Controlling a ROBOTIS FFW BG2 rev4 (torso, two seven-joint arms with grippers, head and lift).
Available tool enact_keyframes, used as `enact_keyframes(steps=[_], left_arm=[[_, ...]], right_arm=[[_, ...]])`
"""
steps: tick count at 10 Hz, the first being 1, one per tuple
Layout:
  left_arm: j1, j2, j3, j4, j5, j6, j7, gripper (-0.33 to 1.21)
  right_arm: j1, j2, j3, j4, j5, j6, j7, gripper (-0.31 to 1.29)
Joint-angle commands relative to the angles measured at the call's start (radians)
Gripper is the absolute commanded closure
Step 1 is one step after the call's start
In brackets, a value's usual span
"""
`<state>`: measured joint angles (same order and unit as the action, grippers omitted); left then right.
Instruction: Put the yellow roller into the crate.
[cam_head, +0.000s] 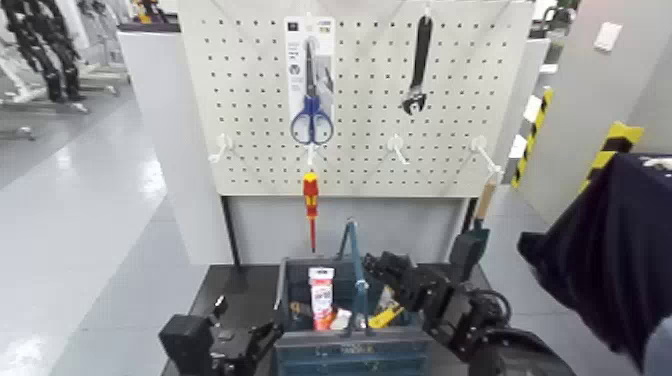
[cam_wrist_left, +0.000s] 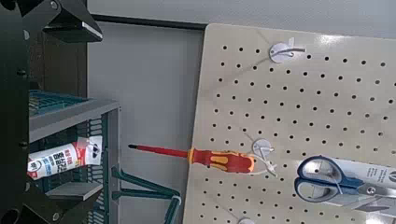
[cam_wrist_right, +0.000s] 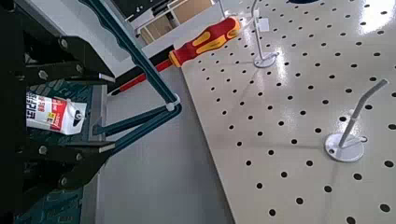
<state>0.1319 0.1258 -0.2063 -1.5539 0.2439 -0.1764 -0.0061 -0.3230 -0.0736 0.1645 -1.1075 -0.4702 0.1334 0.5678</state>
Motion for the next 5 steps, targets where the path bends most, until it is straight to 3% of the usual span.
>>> enact_keyframes(steps=[1,5], left_arm=[[0.002,0.0,0.002,0.0,0.0,0.0,0.0,0.17],[0.003,-0.002,0.004,-0.002,0.0,0.0,0.0,0.17]], right_arm=[[0.015,-0.002,-0.007,-0.037,0.048,-0.006,-0.026,0.07],[0.052,-0.006,-0.022,-0.132,0.111,0.002,-0.098,0.07]])
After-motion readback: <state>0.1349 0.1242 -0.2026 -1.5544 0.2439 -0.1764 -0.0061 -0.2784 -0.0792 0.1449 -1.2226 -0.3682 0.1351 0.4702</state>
